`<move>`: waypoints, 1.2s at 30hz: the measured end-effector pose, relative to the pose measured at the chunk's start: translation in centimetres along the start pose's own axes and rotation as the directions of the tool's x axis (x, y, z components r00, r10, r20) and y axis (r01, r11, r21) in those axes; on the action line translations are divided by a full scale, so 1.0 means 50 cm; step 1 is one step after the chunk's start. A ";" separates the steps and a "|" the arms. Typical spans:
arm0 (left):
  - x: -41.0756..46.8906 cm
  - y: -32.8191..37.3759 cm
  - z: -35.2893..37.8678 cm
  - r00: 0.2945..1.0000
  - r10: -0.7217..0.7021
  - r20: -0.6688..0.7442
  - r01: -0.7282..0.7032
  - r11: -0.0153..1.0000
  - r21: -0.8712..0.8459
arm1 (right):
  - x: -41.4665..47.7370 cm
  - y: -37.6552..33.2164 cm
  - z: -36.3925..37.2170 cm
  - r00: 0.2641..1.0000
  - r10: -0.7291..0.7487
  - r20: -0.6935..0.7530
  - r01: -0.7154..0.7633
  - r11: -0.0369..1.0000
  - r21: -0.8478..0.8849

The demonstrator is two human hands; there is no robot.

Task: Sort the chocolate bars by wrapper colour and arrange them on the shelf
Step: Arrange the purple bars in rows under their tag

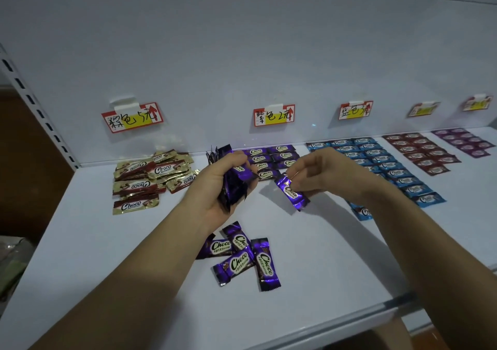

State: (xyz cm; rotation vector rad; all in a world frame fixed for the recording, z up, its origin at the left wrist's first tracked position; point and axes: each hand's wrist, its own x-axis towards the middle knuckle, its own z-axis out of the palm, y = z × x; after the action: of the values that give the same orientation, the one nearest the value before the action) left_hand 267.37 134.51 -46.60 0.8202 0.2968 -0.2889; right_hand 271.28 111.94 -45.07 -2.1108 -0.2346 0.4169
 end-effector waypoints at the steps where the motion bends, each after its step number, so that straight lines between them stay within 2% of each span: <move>1: 0.000 0.001 -0.001 1.000 -0.001 0.002 0.001 1.000 -0.001 | 0.000 0.003 0.000 1.000 -0.006 -0.021 0.007 0.999 0.053; 3: 0.001 0.003 -0.001 1.000 -0.001 0.011 0.001 1.000 -0.001 | 0.006 0.009 -0.001 0.992 -0.032 -0.125 0.050 0.988 0.144; 4: 0.002 0.004 -0.001 1.000 -0.001 0.012 0.001 1.000 0.003 | 0.009 0.013 0.000 0.973 -0.072 -0.220 0.103 0.986 0.130; 5: 0.002 0.003 0.000 1.000 -0.002 0.011 0.002 1.000 0.007 | 0.015 0.020 0.001 0.931 -0.150 -0.333 0.168 0.985 0.026; 6: 0.003 0.003 0.000 1.000 -0.003 0.008 0.003 1.000 0.010 | 0.022 0.028 0.002 0.869 -0.258 -0.422 0.215 0.965 -0.148; 7: 0.003 0.003 0.001 1.000 -0.004 0.006 0.004 1.000 0.013 | 0.028 0.039 0.006 0.810 -0.370 -0.455 0.232 0.915 -0.331; 9: 0.001 0.002 0.002 1.000 -0.005 0.009 0.005 1.000 0.020 | 0.036 0.063 0.017 0.753 -0.519 -0.405 0.213 0.775 -0.595; 11: -0.001 0.001 0.003 1.000 -0.002 0.012 0.002 1.000 0.017 | 0.042 0.088 0.030 0.785 -0.528 -0.324 0.188 0.701 -0.688; 13: -0.002 0.001 0.003 1.000 0.004 0.015 -0.004 1.000 0.016 | 0.045 0.102 0.041 0.820 -0.486 -0.302 0.162 0.703 -0.692; 16: -0.001 0.001 0.003 1.000 0.010 0.010 -0.011 1.000 0.026 | 0.052 0.111 0.050 0.827 -0.466 -0.314 0.143 0.715 -0.684; 23: 0.000 -0.001 0.004 1.000 0.006 -0.005 -0.006 1.000 0.009 | 0.058 0.123 0.069 0.780 -0.523 -0.344 0.147 0.687 -0.712; 34: 0.005 -0.002 0.000 1.000 0.014 -0.011 -0.014 0.999 0.032 | 0.063 0.126 0.075 0.763 -0.556 -0.330 0.157 0.654 -0.740; 36: 0.007 -0.002 -0.001 1.000 0.013 -0.005 -0.013 1.000 0.015 | 0.061 0.122 0.073 0.735 -0.579 -0.353 0.173 0.664 -0.728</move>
State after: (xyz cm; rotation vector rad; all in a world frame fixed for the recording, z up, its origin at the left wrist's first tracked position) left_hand 267.66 134.43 -46.85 0.8374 0.2942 -0.2771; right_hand 272.71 112.46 -52.66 -2.6576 -0.5454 -0.6814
